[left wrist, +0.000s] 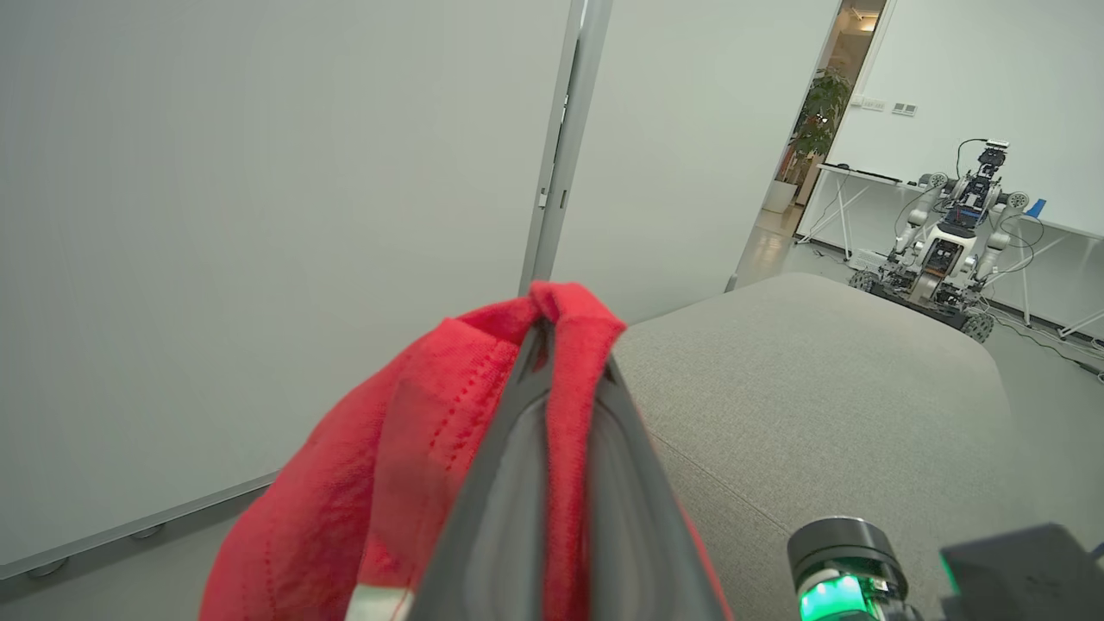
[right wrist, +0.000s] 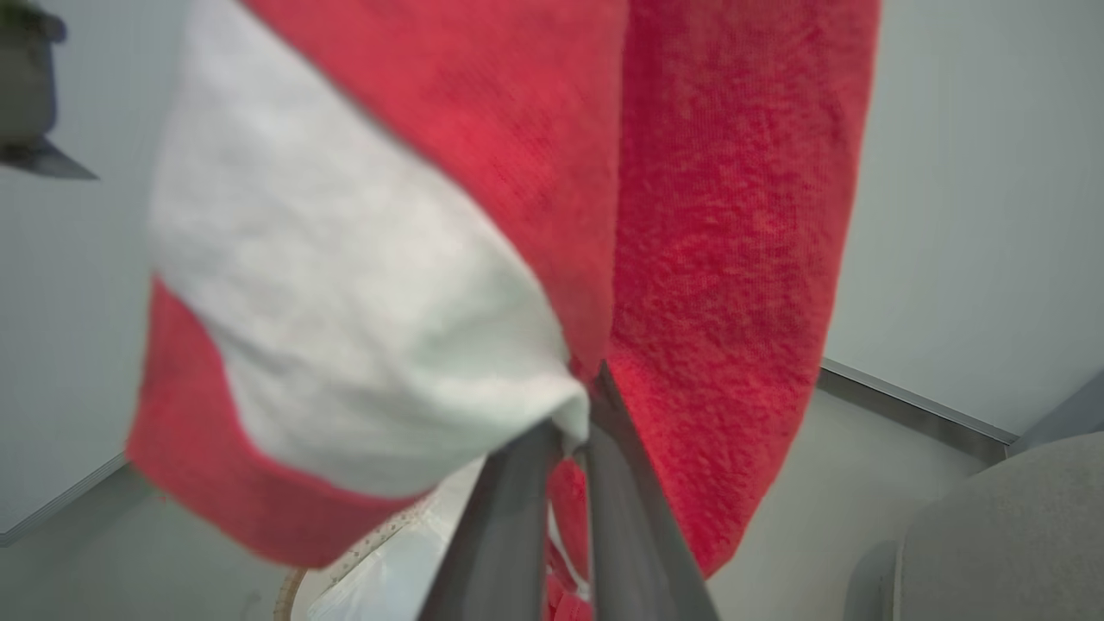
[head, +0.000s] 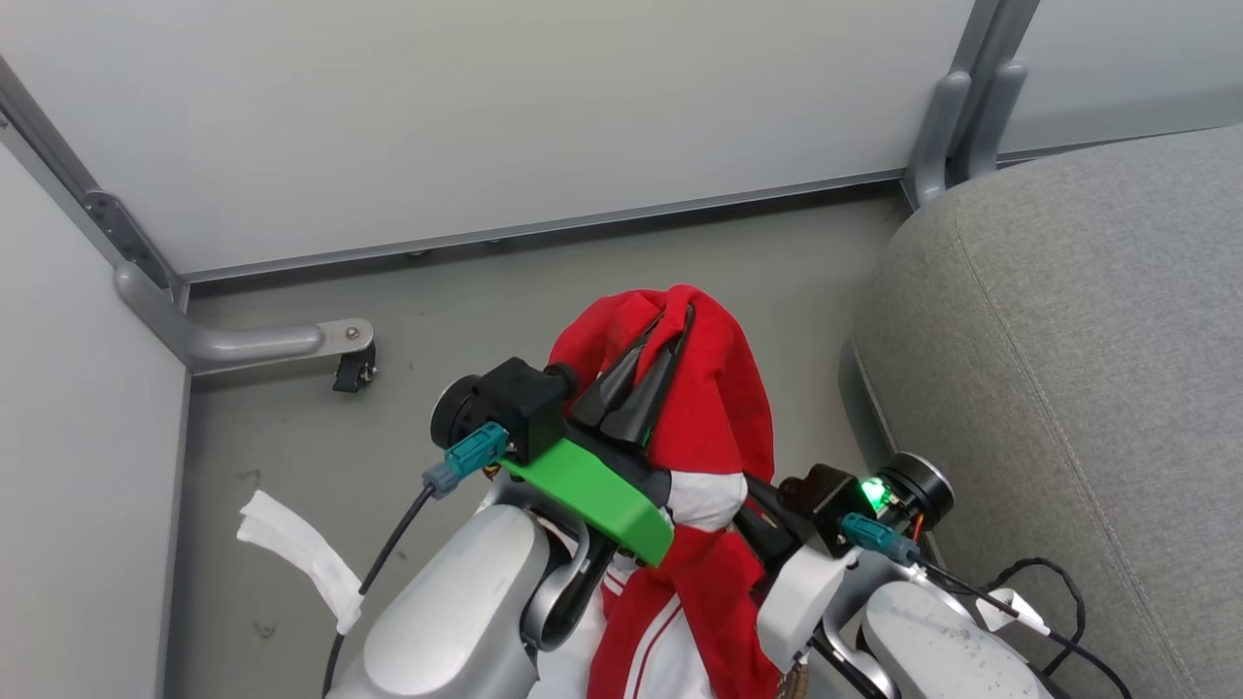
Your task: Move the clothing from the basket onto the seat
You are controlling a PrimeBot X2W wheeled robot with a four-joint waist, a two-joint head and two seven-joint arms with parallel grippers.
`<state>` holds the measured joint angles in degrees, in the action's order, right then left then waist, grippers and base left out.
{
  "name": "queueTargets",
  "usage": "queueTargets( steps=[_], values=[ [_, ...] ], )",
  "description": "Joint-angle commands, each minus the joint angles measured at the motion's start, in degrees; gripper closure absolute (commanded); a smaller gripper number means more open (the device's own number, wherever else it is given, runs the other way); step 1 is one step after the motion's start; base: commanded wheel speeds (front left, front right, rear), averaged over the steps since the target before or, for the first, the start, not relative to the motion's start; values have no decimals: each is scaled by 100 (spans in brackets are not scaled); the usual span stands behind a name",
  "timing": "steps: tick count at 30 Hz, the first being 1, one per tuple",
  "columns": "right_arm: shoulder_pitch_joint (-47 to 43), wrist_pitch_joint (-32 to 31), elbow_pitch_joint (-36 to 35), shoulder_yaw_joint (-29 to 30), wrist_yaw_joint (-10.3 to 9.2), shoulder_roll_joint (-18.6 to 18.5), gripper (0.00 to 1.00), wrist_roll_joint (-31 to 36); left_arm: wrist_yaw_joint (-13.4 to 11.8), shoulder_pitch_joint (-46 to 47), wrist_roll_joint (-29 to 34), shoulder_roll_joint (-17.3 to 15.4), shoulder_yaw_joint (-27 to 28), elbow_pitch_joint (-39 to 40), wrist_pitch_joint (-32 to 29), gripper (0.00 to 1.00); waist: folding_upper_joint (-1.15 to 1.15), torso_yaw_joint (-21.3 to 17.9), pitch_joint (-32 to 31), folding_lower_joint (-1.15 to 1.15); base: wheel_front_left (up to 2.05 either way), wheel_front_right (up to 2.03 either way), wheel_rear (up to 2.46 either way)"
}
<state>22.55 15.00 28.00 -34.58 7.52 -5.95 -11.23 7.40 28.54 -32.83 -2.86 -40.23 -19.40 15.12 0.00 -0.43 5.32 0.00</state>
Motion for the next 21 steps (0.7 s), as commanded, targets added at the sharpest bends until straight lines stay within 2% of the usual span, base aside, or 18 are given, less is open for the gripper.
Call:
queueTargets(
  steps=[1,7,9,10,15,21],
  values=[
    [-101,26,-25,-41,-6,-42,100,-37,16,-1,-30,-6,41,-19,6,100,0,-10,-4,0,0,0,0],
    [-74,26,-103,-30,-5,-77,100,-126,16,-11,62,-7,127,-11,6,100,0,-63,7,0,0,0,0],
    [-70,26,-132,-57,-6,-77,100,-112,16,-72,95,-8,185,-99,5,42,0,-110,16,0,0,0,0],
    [-78,25,-158,-79,-6,-85,100,-94,16,-54,182,-3,201,-91,5,0,0,-147,24,0,0,0,0],
    [-106,25,-319,-74,-6,-93,100,-85,16,-132,351,-9,388,-123,4,0,0,-472,110,0,0,0,0],
    [-217,26,-541,-18,-6,-83,100,-140,16,-199,532,-10,536,-182,4,0,0,-1108,182,0,0,0,0]
  ],
)
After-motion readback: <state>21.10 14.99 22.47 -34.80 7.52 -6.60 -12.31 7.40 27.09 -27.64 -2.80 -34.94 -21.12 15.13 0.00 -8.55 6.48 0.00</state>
